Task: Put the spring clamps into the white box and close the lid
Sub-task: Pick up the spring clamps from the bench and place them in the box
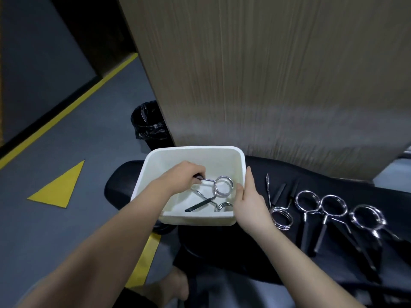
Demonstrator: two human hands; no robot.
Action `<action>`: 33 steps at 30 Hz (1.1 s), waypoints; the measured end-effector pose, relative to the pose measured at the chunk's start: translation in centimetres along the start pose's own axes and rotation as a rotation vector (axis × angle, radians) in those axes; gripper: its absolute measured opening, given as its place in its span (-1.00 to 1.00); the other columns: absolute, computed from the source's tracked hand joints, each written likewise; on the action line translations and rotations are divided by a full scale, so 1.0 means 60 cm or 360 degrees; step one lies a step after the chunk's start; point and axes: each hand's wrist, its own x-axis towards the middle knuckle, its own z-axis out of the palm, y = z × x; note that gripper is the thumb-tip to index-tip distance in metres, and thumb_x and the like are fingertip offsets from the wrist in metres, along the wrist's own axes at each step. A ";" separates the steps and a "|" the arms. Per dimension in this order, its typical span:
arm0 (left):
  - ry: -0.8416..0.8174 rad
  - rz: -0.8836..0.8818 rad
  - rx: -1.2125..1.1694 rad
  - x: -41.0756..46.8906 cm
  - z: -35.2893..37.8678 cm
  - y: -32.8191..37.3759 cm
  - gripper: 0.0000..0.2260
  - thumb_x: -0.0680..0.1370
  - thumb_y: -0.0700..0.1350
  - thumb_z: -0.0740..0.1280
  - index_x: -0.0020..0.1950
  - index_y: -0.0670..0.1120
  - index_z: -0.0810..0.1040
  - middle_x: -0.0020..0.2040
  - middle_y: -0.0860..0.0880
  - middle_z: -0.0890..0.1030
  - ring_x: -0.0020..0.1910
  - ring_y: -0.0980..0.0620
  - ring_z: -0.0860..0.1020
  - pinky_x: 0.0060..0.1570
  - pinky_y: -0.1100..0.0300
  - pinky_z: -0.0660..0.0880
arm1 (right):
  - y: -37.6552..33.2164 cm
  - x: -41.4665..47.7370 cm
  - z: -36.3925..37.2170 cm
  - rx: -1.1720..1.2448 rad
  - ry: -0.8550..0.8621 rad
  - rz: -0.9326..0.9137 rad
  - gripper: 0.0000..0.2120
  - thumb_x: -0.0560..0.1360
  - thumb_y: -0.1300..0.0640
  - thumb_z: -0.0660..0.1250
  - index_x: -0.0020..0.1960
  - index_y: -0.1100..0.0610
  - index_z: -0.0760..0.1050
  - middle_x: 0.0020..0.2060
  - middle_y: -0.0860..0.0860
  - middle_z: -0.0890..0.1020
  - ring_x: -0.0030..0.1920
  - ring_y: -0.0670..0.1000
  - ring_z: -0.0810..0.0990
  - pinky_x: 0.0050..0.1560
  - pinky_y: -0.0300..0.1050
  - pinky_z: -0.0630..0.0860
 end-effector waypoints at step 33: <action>0.0235 -0.0160 0.0040 -0.184 0.049 0.198 -0.48 0.54 0.40 -0.08 0.01 0.18 0.59 -0.08 0.14 0.67 -0.01 0.05 0.58 -0.07 0.10 0.44 | 0.032 -0.018 -0.028 -0.0005 0.0221 -0.0309 -0.63 0.60 0.08 0.08 0.38 0.08 0.34 -0.15 0.07 0.66 -0.17 0.12 0.59 -0.18 -0.04 0.44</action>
